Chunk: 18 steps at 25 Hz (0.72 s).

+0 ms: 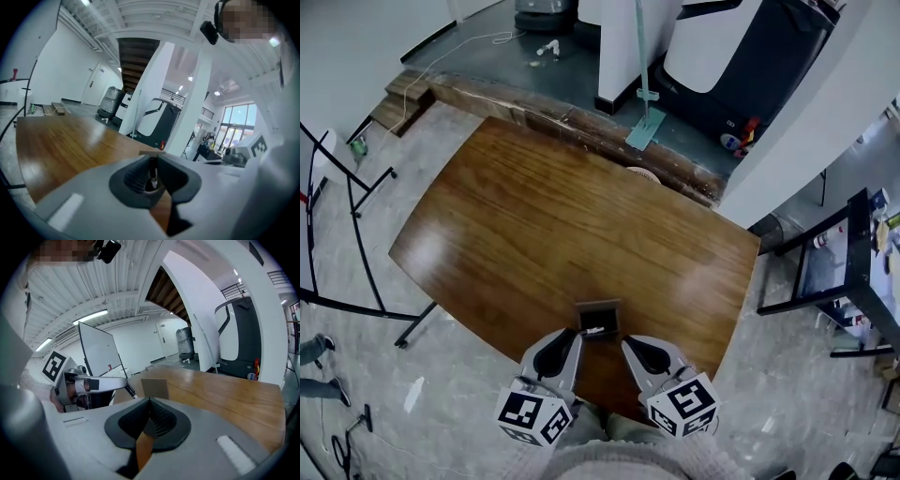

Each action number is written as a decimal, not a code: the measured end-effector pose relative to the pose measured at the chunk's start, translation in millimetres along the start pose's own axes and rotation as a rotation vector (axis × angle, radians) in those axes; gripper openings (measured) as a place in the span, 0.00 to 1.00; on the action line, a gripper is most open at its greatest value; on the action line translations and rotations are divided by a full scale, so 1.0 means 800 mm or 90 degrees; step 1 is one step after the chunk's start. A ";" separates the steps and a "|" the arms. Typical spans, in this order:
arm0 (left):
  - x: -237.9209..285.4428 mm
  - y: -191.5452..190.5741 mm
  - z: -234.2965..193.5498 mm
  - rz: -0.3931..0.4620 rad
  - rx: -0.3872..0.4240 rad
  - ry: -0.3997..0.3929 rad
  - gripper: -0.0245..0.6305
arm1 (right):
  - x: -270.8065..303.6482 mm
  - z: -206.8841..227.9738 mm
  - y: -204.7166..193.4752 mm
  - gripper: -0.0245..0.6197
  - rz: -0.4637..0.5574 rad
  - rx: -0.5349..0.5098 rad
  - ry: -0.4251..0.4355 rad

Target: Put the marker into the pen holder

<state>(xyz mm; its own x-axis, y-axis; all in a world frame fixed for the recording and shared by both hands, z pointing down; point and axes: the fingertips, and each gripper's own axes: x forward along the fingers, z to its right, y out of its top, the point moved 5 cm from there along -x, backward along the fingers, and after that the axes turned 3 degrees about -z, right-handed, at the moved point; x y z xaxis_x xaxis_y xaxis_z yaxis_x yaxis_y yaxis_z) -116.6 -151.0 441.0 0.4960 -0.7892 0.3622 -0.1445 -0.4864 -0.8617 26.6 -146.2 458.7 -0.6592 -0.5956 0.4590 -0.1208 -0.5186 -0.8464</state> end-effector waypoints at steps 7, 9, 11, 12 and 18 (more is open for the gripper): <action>0.023 -0.013 -0.006 -0.020 -0.022 -0.001 0.11 | 0.011 0.008 -0.008 0.04 -0.018 0.011 0.006; 0.030 -0.016 -0.008 -0.027 -0.020 -0.002 0.11 | 0.014 0.011 -0.012 0.04 -0.020 0.015 0.007; 0.035 -0.022 -0.008 -0.040 -0.012 -0.003 0.11 | 0.017 0.012 -0.016 0.04 -0.025 0.017 0.009; 0.038 -0.025 -0.007 -0.047 -0.008 -0.003 0.11 | 0.017 0.013 -0.018 0.04 -0.028 0.018 0.009; 0.046 -0.040 -0.003 -0.074 0.003 0.007 0.11 | 0.020 0.018 -0.025 0.04 -0.038 0.020 0.015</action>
<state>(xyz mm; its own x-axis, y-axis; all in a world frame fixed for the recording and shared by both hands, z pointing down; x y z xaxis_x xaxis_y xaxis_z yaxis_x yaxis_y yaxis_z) -95.5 -165.2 482.7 0.4993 -0.7315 0.4643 -0.0819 -0.5734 -0.8152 29.4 -154.2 486.6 -0.6689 -0.5481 0.5022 -0.1381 -0.5721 -0.8084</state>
